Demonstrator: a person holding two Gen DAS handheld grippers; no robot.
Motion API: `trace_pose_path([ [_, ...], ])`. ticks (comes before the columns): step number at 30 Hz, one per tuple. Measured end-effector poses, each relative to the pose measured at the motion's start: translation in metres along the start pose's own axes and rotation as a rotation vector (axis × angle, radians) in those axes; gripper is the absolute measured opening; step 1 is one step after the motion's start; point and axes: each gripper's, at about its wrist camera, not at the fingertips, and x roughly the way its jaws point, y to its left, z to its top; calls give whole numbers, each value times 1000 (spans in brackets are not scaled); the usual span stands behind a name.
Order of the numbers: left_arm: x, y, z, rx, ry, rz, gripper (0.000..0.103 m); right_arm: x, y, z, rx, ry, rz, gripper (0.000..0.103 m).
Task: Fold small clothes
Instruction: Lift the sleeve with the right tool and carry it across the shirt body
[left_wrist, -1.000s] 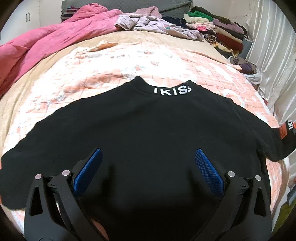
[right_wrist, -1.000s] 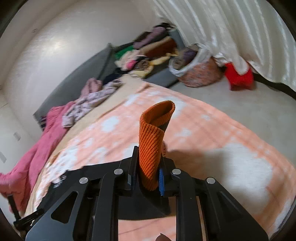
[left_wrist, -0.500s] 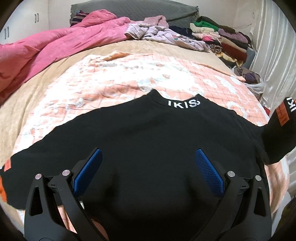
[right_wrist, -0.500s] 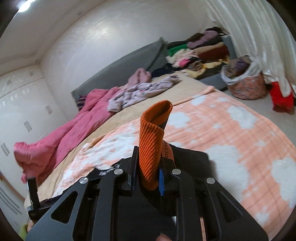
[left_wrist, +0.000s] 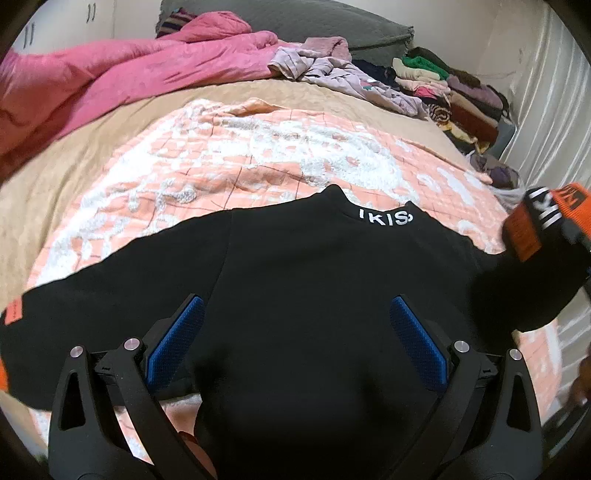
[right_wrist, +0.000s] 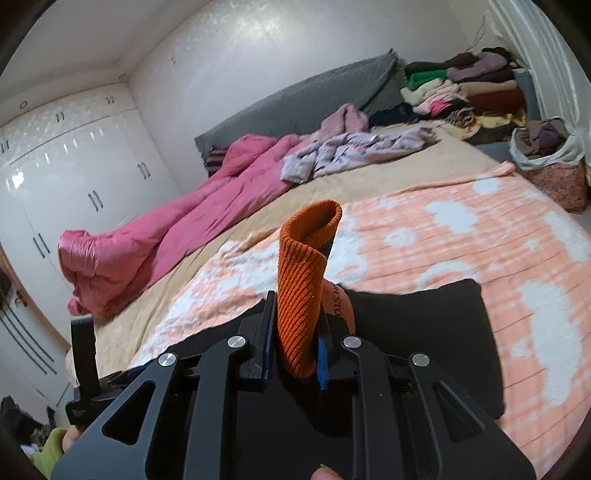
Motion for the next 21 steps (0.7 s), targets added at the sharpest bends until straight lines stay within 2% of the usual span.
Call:
trace_pose_path([
  [9, 3, 25, -3, -78, 32, -54, 95, 51, 35, -22, -9, 112, 51, 18],
  [13, 7, 39, -5, -140, 56, -89, 95, 71, 46, -33, -20, 168, 58, 25],
  [15, 8, 44, -6, -155, 59, -95, 95, 77, 49, -37, -18, 185, 64, 41],
  [18, 10, 47, -8, -173, 72, -113, 94, 76, 50, -39, -11, 183, 85, 42],
  [21, 13, 43, -10, -178, 89, -145, 90, 72, 45, -39, -13, 176, 61, 42],
])
